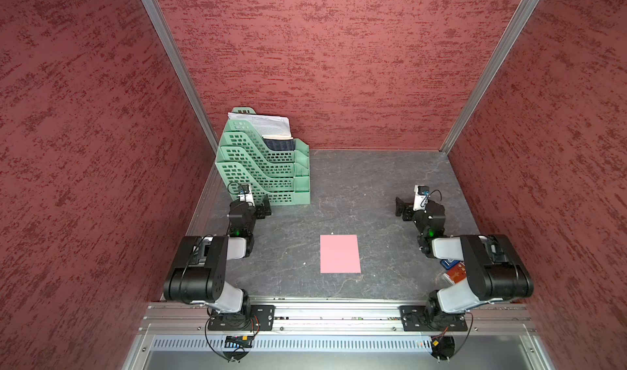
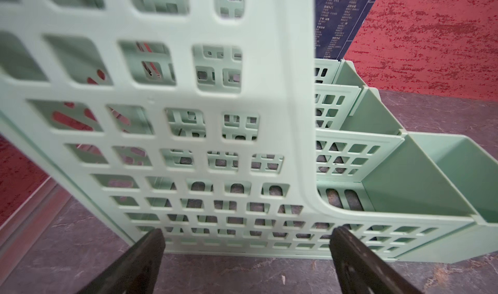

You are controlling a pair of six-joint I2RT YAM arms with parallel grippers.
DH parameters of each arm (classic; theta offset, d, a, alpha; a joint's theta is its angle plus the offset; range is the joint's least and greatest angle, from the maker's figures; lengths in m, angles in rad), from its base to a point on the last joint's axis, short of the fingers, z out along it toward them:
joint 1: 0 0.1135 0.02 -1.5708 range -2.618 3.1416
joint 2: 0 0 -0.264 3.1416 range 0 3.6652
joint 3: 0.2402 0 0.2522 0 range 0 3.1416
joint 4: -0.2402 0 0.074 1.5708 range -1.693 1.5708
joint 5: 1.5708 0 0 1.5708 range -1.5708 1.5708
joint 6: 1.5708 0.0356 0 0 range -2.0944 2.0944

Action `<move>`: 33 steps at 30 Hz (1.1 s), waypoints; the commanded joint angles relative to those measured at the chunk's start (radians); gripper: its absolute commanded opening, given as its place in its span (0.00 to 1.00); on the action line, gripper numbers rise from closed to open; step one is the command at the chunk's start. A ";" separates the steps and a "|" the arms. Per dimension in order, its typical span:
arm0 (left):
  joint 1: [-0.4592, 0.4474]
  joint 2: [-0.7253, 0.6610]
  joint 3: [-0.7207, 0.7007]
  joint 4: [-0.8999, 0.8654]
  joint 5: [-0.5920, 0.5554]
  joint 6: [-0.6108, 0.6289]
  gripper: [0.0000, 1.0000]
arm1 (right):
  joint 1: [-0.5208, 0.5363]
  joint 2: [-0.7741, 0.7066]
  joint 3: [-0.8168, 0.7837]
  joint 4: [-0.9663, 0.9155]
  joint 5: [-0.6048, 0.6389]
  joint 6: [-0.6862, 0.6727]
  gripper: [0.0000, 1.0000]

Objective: Fold the square paper along the opposite sides
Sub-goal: Pick up the paper from the center of the board.

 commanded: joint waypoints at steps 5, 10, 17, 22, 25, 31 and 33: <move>-0.249 -0.284 0.307 -0.678 -0.446 -0.094 1.00 | 0.152 -0.120 0.464 -0.705 0.336 0.033 0.99; -0.328 -0.202 0.518 -1.143 -0.271 -0.477 1.00 | 0.242 -0.142 0.601 -1.046 0.119 0.189 0.99; -0.538 0.034 0.570 -1.277 0.118 -0.627 0.96 | 0.355 -0.255 0.459 -1.241 -0.227 0.380 0.99; -0.620 0.109 0.484 -1.225 0.317 -0.705 0.90 | 0.438 -0.223 0.300 -1.139 -0.436 0.532 0.99; -0.646 0.138 0.457 -1.206 0.381 -0.722 0.88 | 0.517 -0.238 0.193 -1.005 -0.474 0.617 0.98; -0.663 0.121 0.360 -1.115 0.442 -0.773 0.89 | 0.598 -0.220 0.033 -0.797 -0.507 0.724 0.94; -0.665 0.142 0.349 -1.084 0.461 -0.779 0.89 | 0.601 -0.189 0.012 -0.760 -0.517 0.729 0.94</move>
